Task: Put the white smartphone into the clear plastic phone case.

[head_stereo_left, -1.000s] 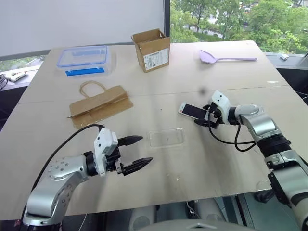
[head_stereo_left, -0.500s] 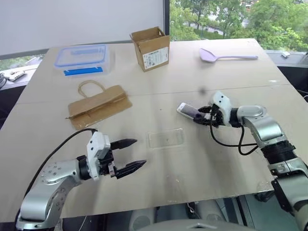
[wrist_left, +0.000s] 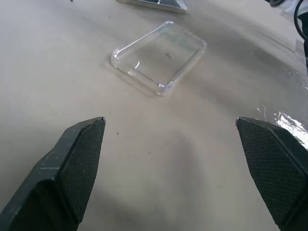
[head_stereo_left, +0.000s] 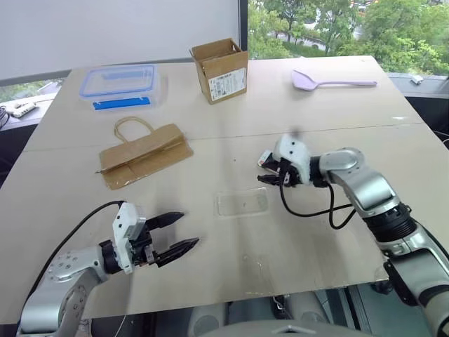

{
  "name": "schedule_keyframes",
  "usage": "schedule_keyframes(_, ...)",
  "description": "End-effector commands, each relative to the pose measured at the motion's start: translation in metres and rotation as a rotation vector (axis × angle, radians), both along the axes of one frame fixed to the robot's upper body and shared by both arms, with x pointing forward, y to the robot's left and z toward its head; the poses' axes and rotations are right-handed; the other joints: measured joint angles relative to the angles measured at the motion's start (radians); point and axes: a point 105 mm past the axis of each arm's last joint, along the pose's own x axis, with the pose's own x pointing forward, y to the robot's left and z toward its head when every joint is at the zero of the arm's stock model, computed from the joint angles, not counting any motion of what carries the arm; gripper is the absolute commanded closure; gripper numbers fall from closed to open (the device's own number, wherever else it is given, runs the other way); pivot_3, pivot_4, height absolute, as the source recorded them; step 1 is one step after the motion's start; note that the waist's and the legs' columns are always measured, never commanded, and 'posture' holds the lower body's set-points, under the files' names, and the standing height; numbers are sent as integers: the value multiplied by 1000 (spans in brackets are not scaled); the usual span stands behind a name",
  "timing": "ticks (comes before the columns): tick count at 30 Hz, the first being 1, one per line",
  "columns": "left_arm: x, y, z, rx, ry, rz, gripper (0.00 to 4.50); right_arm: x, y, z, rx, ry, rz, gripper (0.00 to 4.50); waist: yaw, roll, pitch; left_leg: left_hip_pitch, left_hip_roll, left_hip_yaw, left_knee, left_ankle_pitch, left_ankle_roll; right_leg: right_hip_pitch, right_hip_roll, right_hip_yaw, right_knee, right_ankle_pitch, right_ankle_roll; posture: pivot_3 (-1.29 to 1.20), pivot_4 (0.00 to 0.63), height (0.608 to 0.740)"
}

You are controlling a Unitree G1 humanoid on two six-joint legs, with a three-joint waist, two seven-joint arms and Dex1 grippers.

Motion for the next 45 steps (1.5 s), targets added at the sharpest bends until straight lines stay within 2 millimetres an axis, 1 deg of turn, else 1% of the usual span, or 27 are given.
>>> schedule_keyframes(1,0,-7,18,-9,-82,-20,0,13,-20,12,27,-35,-86,771,0,0,0,0,0,0,0,0,0,0,0,0,0,0,0,0,150,740)
schedule_keyframes(2,0,-8,20,-10,-86,-24,0,15,-23,11,24,-31,-97,242,-1,0,0,0,0,0,-1,0,0,0,0,0,0,0,0,0,150,740)
schedule_keyframes(3,-1,-10,22,-10,-93,-36,0,18,-27,8,21,-25,-119,106,-1,0,0,0,0,0,-1,0,0,0,1,0,0,0,-1,0,150,740)
schedule_keyframes(7,-4,-17,34,5,-138,-92,0,32,-41,-7,-1,18,-208,106,-8,0,0,0,1,0,-1,0,0,0,2,0,1,0,0,0,150,740)
schedule_keyframes(9,-3,-18,41,-5,-161,-103,0,33,-44,-18,-12,62,-220,106,-8,0,0,1,1,0,-1,0,0,0,2,0,1,0,0,0,150,740)
schedule_keyframes(11,-2,-18,45,-2,-176,-108,0,35,-47,-28,-20,100,-236,106,-10,0,0,1,1,0,-1,0,0,0,2,0,1,0,0,0,150,740)
schedule_keyframes(14,-2,-16,46,2,-183,-108,0,35,-52,-44,-45,156,-247,106,-14,0,0,1,1,0,-1,0,0,0,3,1,1,-1,2,0,150,740)
schedule_keyframes(17,-2,-15,46,7,-187,-104,0,33,-55,-55,-73,189,-250,106,-14,-1,-1,3,1,0,0,0,0,1,3,1,1,-1,3,0,150,740)
schedule_keyframes(19,-3,-15,46,8,-189,-100,0,33,-59,-60,-92,191,-256,632,-13,-2,-1,3,1,0,0,0,0,1,2,1,1,-1,3,0,150,740)
schedule_keyframes(20,-3,-15,45,6,-188,-98,0,32,-60,-62,-101,196,-248,974,-13,-2,-1,3,1,0,1,0,0,1,2,1,2,-2,3,0,150,740)
schedule_keyframes(21,-4,-16,45,4,-188,-96,0,31,-61,-63,-108,194,-243,1430,-13,-2,-1,3,1,0,1,0,0,1,2,1,2,-2,3,0,150,740)
schedule_keyframes(22,-4,-17,45,3,-188,-96,0,30,-61,-64,-113,192,-238,1582,-12,-3,-2,3,1,0,1,0,0,2,2,1,2,-2,3,0,150,740)
schedule_keyframes(25,-4,-18,45,1,-190,-93,0,28,-61,-65,-119,180,-220,1583,-12,-4,-2,3,1,0,1,0,0,2,2,1,2,-2,3,0,150,740)
schedule_keyframes(27,-3,-19,44,-3,-191,-90,0,27,-58,-60,-95,151,-199,1587,-11,-4,-3,3,1,0,1,0,0,2,2,1,2,-2,3,0,150,740)
schedule_keyframes(30,-2,-20,44,-5,-191,-87,0,27,-51,-45,-25,98,-164,1682,-10,-4,-2,3,1,0,1,0,0,2,2,1,2,-2,3,0,150,740)
schedule_keyframes(31,-2,-20,44,-6,-191,-85,0,26,-46,-36,12,72,-136,1738,-10,-4,-2,3,1,0,1,0,0,1,2,1,2,-2,3,0,150,740)
schedule_keyframes(33,-1,-19,43,-8,-190,-82,0,22,-34,-8,119,40,-79,1738,-10,-3,-1,3,1,0,0,0,0,1,2,1,2,-2,3,0,150,740)
schedule_keyframes(35,0,-18,43,-10,-188,-79,0,15,-25,9,169,25,-27,1738,-13,-1,1,2,1,0,0,0,0,0,2,1,2,-1,2,0,150,740)
schedule_keyframes(36,0,-18,43,-11,-187,-78,0,12,-20,15,178,22,-5,1738,-13,0,2,1,1,0,0,0,0,0,3,1,2,-1,2,0,150,740)
schedule_keyframes(39,1,-17,43,-12,-185,-76,0,-3,-6,23,167,19,79,1738,-12,0,2,1,1,-1,-2,0,0,-1,3,1,1,-1,3,0,150,740)
schedule_keyframes(42,1,-16,43,-11,-184,-76,0,-15,7,25,152,19,140,1738,-11,0,2,1,1,-1,-2,0,0,-1,3,1,1,-1,3,0,150,740)
schedule_keyframes(45,1,-14,41,-4,-178,-72,0,-26,14,13,33,-9,214,1738,-11,0,2,1,1,-1,-2,0,0,-1,3,1,1,-2,3,0,150,740)
